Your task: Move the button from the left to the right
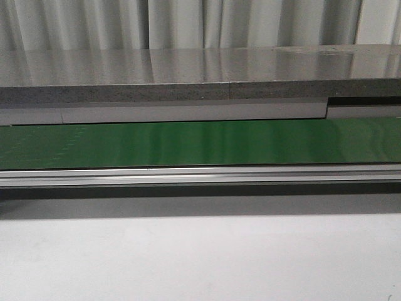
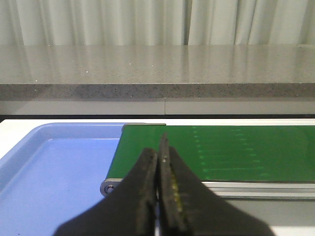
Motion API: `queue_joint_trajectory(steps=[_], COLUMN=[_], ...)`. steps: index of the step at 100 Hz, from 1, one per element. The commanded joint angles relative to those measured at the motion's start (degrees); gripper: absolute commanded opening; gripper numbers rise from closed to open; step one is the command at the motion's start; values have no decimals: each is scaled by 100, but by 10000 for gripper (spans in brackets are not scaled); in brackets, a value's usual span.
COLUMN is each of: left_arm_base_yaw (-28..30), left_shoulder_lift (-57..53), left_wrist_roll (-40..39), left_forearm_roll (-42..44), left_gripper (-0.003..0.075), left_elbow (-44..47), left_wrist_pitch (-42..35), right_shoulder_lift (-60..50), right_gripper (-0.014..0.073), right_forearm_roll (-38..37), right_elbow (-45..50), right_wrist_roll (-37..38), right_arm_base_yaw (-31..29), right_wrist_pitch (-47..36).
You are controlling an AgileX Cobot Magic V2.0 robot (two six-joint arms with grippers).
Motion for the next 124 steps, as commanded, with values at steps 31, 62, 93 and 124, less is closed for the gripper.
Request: queue_joint_trajectory(steps=[31,62,93,124], left_arm_base_yaw=[-47,-47,-47,-47], left_shoulder_lift=[-186,-186,-186,-186], left_wrist_roll=[-89,-89,-89,-89], left_forearm_roll=[21,-36,-36,-36], left_gripper=[-20,-20,-20,-20], left_elbow=[341,341,341,341], left_wrist_pitch=[-646,-646,-608,-608], right_shoulder_lift=[-121,-121,-121,-121], right_gripper=[-67,-67,-67,-67], right_forearm_roll=[-64,-64,-64,-64], right_elbow=[-86,-86,-86,-86], right_wrist_roll=[0,0,0,0], right_arm_base_yaw=[7,7,7,7], right_wrist_pitch=[-508,-508,-508,-508])
